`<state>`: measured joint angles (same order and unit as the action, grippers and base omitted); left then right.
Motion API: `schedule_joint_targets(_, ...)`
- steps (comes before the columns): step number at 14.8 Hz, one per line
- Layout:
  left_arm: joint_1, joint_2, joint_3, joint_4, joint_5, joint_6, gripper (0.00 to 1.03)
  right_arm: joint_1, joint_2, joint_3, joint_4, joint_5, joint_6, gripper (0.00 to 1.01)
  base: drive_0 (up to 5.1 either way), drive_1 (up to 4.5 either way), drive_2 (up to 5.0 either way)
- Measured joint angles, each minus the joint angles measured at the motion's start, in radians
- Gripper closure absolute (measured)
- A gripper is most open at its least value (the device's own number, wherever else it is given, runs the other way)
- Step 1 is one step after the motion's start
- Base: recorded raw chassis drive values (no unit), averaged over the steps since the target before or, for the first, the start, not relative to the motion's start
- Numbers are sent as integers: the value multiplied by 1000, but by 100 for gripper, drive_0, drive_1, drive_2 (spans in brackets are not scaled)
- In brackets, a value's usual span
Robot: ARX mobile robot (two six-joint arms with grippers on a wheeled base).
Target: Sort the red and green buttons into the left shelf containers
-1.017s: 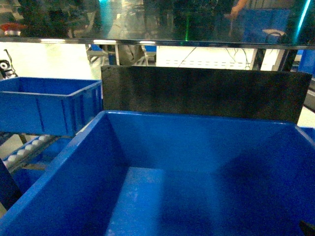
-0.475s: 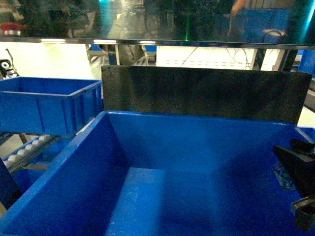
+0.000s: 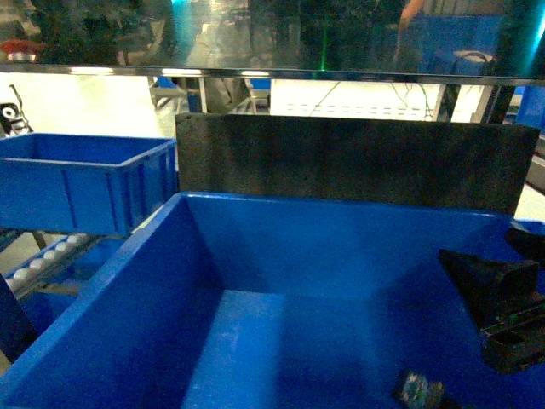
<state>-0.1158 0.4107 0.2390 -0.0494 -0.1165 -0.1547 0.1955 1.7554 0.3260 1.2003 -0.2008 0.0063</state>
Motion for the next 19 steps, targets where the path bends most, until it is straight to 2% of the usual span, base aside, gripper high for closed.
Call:
schedule_joint_targets(2, 0, 0, 0, 0, 0, 0, 73, -8, -34, -30, 28, 0, -1, 1, 0, 0, 0)
schedule_joint_targets(4, 0, 0, 0, 0, 0, 0, 73, -22, -126, -94, 45, 6, -21, 3, 0, 0, 0)
schedule_joint_targets(7, 0, 0, 0, 1, 0, 0, 73, -54, -375, -237, -27, 10, -42, 3, 0, 0, 0)
schedule_joint_targets(8, 0, 0, 0, 1, 0, 0, 73, -68, -502, -286, -115, 13, -45, 3, 0, 0, 0)
schedule_joint_targets(9, 0, 0, 0, 0, 0, 0, 73, -95, -668, -315, -261, 13, -44, 3, 0, 0, 0)
schedule_joint_targets(10, 0, 0, 0, 0, 0, 0, 73, -131, -840, -315, -377, 18, -26, 3, 0, 0, 0)
schedule_joint_targets(11, 0, 0, 0, 1, 0, 0, 73, -187, -1087, -313, -573, 3, 5, 3, 0, 0, 0)
schedule_joint_targets(12, 0, 0, 0, -1, 0, 0, 73, -253, -1287, -301, -743, -51, 43, 3, 0, 0, 0)
schedule_joint_targets(13, 0, 0, 0, 1, 0, 0, 73, -340, -1489, -273, -910, -121, 83, 3, 0, 0, 0)
schedule_joint_targets(14, 0, 0, 0, 1, 0, 0, 73, -402, -1613, -256, -997, -177, 99, 3, 0, 0, 0)
schedule_joint_targets(16, 0, 0, 0, 1, 0, 0, 73, -411, -1655, -253, -1032, -198, 107, 3, 0, 0, 0)
schedule_joint_targets(19, 0, 0, 0, 0, 0, 0, 73, -412, -1653, -253, -1033, -198, 109, 3, 0, 0, 0)
